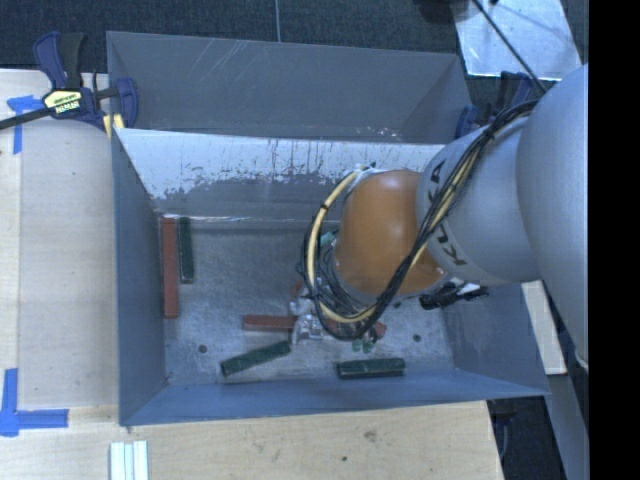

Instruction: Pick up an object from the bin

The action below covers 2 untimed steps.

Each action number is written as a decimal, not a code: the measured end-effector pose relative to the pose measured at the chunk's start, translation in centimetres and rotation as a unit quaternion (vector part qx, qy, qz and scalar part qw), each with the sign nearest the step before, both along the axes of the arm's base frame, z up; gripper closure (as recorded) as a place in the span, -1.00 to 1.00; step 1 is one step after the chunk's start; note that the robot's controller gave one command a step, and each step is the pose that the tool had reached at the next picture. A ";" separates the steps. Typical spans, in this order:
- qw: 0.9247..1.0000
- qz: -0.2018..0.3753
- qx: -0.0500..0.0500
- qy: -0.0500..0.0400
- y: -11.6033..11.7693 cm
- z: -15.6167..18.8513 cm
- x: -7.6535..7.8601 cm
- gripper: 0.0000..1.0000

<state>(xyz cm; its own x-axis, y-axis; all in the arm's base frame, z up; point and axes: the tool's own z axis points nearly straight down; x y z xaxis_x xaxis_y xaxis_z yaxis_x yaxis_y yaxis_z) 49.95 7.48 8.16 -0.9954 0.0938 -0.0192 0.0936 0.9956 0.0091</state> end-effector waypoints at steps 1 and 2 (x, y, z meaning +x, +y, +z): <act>1.000 0.000 -0.003 0.010 -0.2 1.7 -0.4 1.00; 1.000 0.000 -0.003 0.008 -0.2 3.0 -0.2 1.00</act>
Offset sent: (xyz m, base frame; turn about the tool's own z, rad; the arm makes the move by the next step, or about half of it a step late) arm 0.0002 0.0000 0.0507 -0.0001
